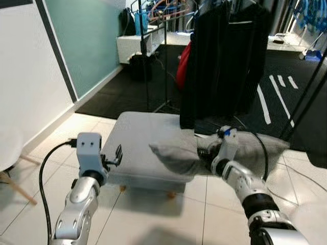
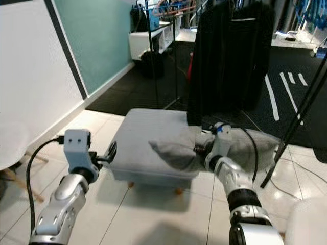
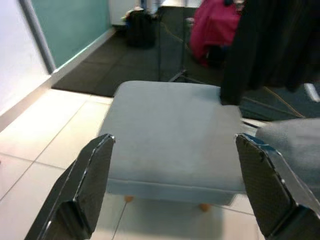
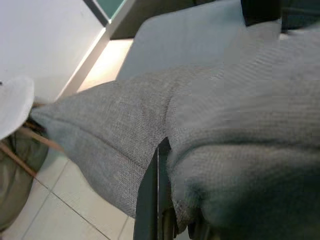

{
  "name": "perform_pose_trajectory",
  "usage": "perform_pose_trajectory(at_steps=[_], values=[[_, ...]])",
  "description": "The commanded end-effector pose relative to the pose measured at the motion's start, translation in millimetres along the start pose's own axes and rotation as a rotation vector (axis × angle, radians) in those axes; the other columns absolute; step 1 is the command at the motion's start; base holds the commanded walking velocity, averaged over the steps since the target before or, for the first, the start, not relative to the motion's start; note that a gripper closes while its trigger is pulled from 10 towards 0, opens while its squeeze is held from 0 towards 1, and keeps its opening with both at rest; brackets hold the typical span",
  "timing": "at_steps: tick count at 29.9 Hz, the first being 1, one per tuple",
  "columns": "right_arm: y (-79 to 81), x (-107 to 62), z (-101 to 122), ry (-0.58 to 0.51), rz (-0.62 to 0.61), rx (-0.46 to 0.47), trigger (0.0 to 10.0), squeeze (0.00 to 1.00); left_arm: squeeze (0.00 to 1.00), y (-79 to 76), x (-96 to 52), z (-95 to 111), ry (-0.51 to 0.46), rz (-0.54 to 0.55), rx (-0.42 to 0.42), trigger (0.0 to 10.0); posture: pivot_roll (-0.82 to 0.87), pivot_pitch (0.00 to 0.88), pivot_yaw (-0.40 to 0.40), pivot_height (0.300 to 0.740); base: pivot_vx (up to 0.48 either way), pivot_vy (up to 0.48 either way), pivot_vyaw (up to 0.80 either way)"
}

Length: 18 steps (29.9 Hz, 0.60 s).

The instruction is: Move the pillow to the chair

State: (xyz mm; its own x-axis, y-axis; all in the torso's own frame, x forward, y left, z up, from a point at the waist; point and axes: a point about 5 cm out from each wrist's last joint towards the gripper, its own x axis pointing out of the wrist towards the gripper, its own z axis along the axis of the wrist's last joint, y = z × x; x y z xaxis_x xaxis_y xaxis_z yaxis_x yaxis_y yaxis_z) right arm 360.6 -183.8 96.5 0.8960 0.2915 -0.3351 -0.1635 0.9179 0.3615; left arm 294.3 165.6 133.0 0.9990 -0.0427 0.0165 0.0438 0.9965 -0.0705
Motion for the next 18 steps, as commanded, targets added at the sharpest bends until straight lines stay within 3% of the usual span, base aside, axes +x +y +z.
perform_pose_trajectory(at_steps=[1, 18], values=[[7.5, 1.7, 24.3, -0.1, 0.029, -0.036, 10.0, 0.0, 0.0, 0.9, 0.4, 3.0, -0.019, 0.0, -0.005, 10.0, -0.2, 0.0, 0.0, 0.74, 0.0, 0.0, -0.58], [4.9, 2.4, 26.2, -0.107, -0.003, -0.038, 10.0, 0.0, 0.0, 1.7, -1.3, 1.3, -0.013, -0.013, -0.002, 10.0, -0.2, 0.0, 0.001, 0.74, 0.0, 0.0, -0.58]])
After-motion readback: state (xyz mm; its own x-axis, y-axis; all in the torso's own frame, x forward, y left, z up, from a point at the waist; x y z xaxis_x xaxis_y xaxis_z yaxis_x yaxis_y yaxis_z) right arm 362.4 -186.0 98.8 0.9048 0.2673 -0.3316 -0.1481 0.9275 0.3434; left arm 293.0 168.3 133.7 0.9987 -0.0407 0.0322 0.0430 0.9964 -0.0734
